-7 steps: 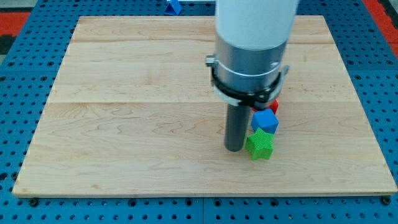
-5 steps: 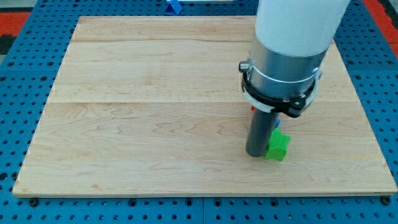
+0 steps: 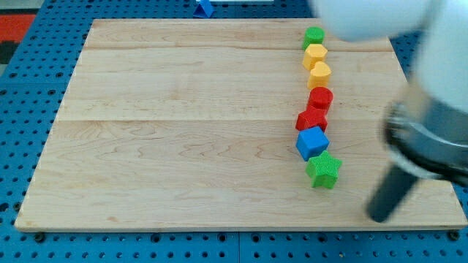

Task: Adjust the blue cube and red star to the vertical line

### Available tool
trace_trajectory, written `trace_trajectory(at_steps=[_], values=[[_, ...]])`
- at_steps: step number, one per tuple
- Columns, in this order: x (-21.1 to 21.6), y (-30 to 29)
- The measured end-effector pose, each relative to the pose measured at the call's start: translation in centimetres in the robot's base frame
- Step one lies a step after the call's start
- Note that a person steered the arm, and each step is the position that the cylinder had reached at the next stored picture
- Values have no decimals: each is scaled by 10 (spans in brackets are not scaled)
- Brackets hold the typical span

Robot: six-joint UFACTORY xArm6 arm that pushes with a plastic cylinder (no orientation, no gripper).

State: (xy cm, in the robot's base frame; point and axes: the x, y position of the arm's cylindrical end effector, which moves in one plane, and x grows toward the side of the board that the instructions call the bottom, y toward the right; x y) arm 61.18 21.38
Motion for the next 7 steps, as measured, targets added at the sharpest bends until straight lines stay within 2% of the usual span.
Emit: trace_trajectory(at_steps=[1, 2, 5, 6, 7], values=[[4, 89], [-5, 131], [-14, 131], [5, 108], [6, 92]])
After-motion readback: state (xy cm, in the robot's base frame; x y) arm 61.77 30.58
